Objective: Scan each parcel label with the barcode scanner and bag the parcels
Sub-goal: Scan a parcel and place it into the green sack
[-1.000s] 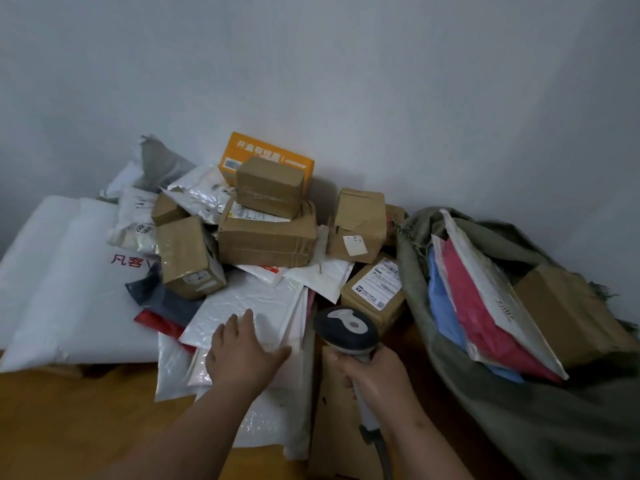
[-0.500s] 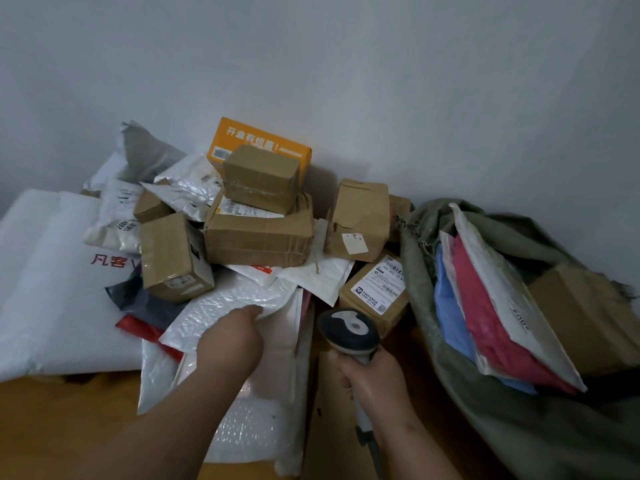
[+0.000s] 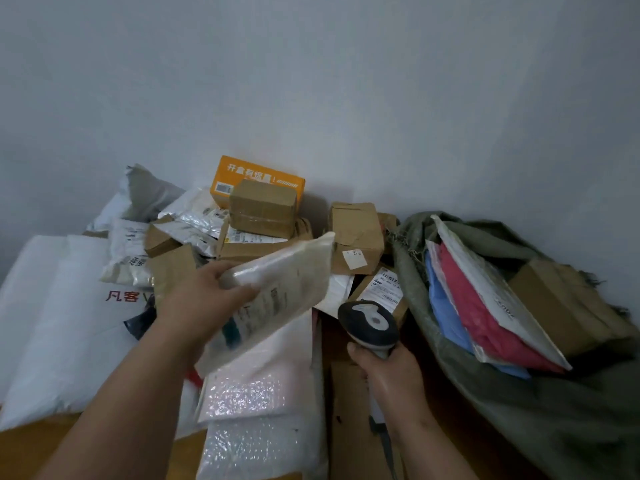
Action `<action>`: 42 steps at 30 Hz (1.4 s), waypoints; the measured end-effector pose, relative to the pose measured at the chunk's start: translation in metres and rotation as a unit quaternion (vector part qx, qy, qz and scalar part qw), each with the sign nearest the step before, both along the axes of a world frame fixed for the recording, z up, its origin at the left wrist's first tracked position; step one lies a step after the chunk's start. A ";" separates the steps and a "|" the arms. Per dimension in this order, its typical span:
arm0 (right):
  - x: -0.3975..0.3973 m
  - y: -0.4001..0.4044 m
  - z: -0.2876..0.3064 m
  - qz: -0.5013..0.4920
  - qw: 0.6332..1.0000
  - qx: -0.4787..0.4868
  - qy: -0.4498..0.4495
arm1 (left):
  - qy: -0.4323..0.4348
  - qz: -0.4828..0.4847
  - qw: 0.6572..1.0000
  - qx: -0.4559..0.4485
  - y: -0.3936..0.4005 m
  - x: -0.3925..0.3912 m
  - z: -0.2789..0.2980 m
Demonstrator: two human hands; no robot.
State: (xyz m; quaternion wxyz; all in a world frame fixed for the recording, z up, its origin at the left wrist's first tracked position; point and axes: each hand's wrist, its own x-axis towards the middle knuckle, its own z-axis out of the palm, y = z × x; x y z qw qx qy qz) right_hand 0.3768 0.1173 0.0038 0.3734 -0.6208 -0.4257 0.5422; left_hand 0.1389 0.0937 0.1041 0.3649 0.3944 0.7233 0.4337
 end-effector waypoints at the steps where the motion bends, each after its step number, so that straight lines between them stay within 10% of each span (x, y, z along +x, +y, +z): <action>1: -0.001 -0.003 0.004 -0.019 1.000 0.009 0.010 | -0.100 0.010 0.995 0.010 -0.004 -0.003 0.002; 7: -0.019 -0.036 0.029 -0.069 0.995 0.050 0.051 | -0.454 0.100 0.885 0.035 -0.024 -0.018 -0.026; 42: 0.038 -0.091 0.075 0.151 0.981 0.099 0.077 | -0.575 0.064 0.802 0.151 -0.056 0.046 -0.040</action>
